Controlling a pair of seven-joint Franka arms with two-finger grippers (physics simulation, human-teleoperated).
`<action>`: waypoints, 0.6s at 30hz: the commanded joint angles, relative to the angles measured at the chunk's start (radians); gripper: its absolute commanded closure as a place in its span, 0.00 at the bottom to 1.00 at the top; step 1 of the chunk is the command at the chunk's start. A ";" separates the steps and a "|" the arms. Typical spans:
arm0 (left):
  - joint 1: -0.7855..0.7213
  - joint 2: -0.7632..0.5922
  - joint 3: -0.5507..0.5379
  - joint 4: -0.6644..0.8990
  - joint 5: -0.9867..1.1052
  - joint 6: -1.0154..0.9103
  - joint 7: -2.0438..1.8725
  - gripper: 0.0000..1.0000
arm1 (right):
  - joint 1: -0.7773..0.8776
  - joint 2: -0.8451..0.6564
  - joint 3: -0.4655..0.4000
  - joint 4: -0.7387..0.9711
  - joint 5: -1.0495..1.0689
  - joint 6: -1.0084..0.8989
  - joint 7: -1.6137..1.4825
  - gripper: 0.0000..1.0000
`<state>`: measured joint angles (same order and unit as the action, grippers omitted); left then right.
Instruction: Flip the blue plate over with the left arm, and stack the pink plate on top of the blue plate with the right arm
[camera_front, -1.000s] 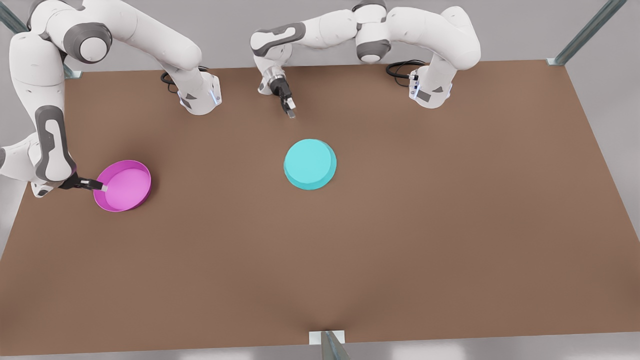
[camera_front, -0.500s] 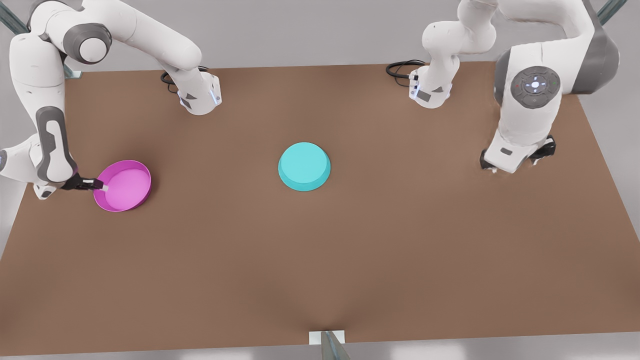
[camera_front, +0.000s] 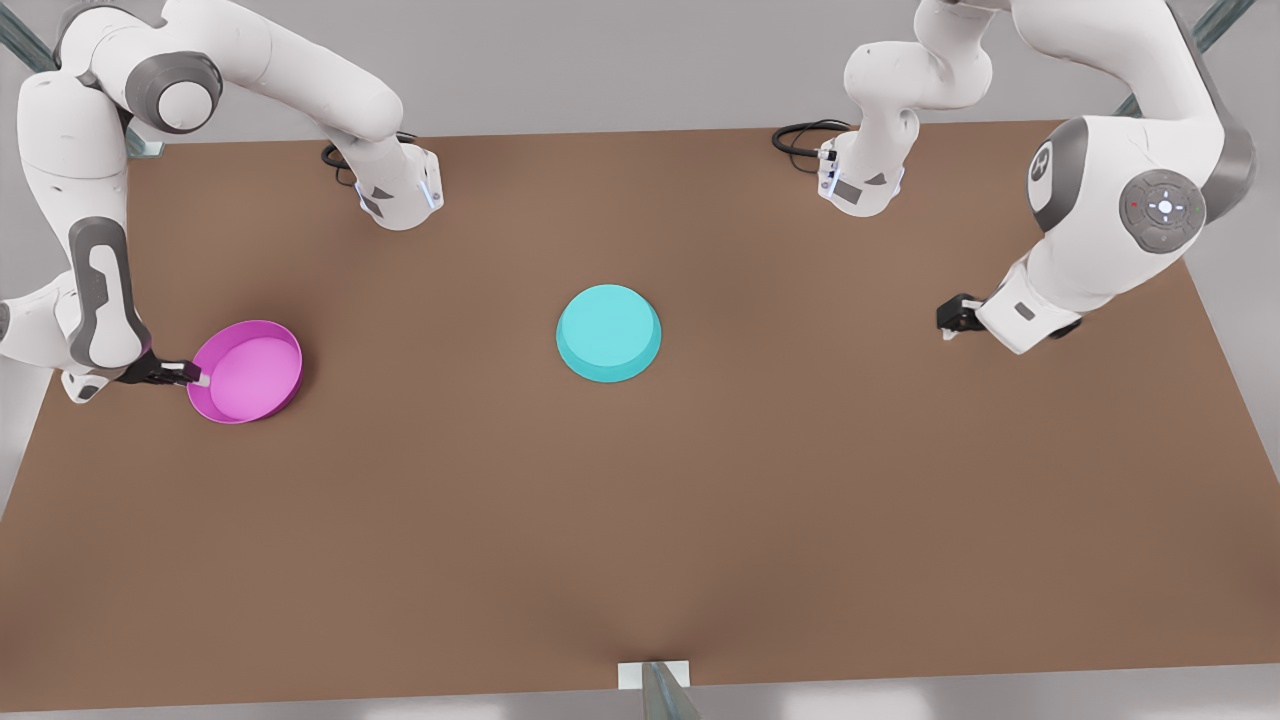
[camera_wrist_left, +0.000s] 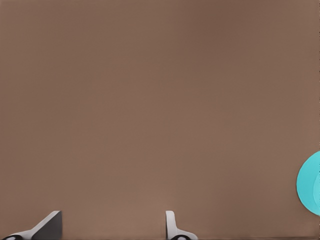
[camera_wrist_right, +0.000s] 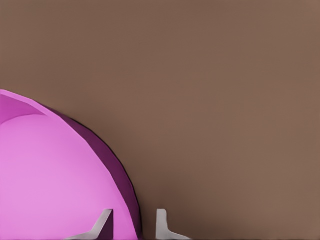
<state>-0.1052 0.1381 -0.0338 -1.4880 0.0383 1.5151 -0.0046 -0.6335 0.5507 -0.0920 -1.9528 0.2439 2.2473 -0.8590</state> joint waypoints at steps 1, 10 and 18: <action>0.002 0.000 0.000 0.000 -0.008 -0.001 0.000 0.00 | 0.000 -0.002 0.000 0.000 0.000 0.000 0.000 0.65; 0.002 0.002 0.000 0.000 0.002 -0.001 0.000 0.00 | 0.002 0.002 0.006 0.000 0.000 -0.003 0.002 0.69; 0.002 0.002 0.000 0.002 0.005 -0.001 -0.002 0.00 | 0.000 0.011 0.006 0.003 0.000 0.002 -0.002 0.79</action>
<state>-0.1028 0.1397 -0.0337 -1.4865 0.0411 1.5140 -0.0061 -0.6335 0.5613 -0.0859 -1.9495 0.2509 2.2466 -0.8650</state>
